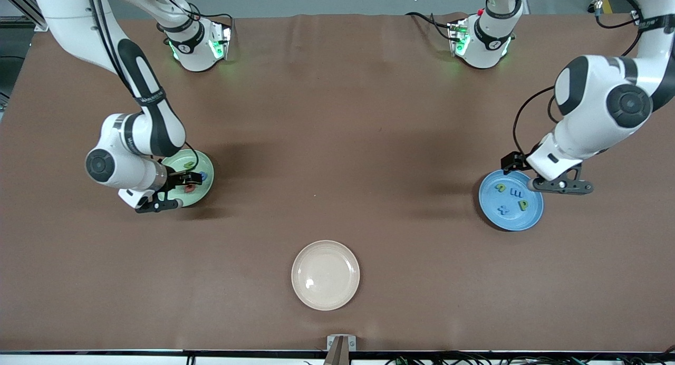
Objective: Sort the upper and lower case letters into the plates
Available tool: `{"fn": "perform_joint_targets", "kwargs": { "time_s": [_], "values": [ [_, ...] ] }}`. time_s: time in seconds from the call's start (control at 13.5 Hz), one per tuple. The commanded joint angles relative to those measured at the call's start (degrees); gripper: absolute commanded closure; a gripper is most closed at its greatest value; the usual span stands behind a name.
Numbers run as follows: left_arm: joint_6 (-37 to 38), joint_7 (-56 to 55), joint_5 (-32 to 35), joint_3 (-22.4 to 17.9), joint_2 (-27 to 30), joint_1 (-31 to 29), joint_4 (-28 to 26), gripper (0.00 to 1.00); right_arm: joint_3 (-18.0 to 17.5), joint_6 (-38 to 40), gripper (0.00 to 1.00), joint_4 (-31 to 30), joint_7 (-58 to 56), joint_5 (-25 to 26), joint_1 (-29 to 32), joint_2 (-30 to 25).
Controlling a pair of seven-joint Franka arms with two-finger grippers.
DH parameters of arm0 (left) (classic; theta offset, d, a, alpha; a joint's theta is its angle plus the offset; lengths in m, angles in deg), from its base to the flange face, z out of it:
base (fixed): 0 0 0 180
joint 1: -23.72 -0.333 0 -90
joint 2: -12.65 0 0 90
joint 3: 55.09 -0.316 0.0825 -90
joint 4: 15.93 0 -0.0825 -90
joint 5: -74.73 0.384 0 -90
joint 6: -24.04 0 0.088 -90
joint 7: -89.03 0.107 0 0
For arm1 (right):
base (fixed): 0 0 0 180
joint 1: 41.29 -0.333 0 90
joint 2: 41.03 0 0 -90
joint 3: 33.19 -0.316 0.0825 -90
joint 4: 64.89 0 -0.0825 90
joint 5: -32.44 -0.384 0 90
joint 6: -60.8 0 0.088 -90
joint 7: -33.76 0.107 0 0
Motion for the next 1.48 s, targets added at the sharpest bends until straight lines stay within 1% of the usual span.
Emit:
{"fn": "perform_joint_targets", "kwargs": {
  "time_s": [0.0,0.15,0.3,0.37,0.52,0.59,0.74,0.89,1.04,1.11,1.26,1.41],
  "values": [
    [1.99,1.21,-2.28,-5.61,2.35,5.0,0.83,0.01,-0.23,7.36,0.0,3.01,0.11,0.82,1.17,-4.15],
    [7.68,1.21,-2.37,-8.25,2.08,7.55,6.09,0.01,0.65,11.59,0.0,5.38,0.11,2.3,1.26,-6.44],
    [12.87,1.21,-4.55,-11.76,1.73,10.1,10.93,0.01,2.14,16.33,0.0,8.8,0.28,4.24,1.26,-7.94],
    [14.72,1.12,-5.53,-12.65,1.73,10.37,12.95,0.01,2.76,19.66,0.0,11.34,0.46,4.6,1.26,-8.12],
    [17.37,1.03,-5.54,-13.53,1.99,10.81,15.95,0.01,4.43,26.78,0.0,17.23,2.03,5.83,1.35,-8.12],
    [18.95,1.03,-5.54,-14.58,1.99,11.6,18.05,0.01,5.22,29.6,0.0,19.78,2.3,5.92,1.26,-8.2],
    [21.15,0.86,-5.54,-16.17,2.17,12.83,21.39,0.01,6.71,31.91,0.0,22.69,2.31,7.4,1.26,-8.29],
    [21.16,0.68,-5.54,-16.0,2.52,12.23,22.98,0.0,6.9,32.26,0.0,23.41,2.31,9.25,1.35,-9.52],
    [21.16,0.24,-5.54,-16.0,4.1,12.14,22.99,0.0,7.16,33.92,0.0,25.5,1.87,10.66,1.79,-10.14],
    [21.16,0.15,-5.54,-15.91,4.37,12.14,23.16,0.0,7.25,35.59,0.0,27.17,1.78,10.84,2.31,-9.96],
    [21.16,-0.11,-5.54,-15.91,6.47,12.22,23.52,0.0,7.25,36.91,0.0,28.24,2.21,10.75,2.84,-10.05],
    [21.16,-0.02,-5.54,-15.82,7.35,12.14,23.61,0.0,7.25,37.89,0.0,29.56,2.57,10.14,3.28,-9.88]
  ]
}}
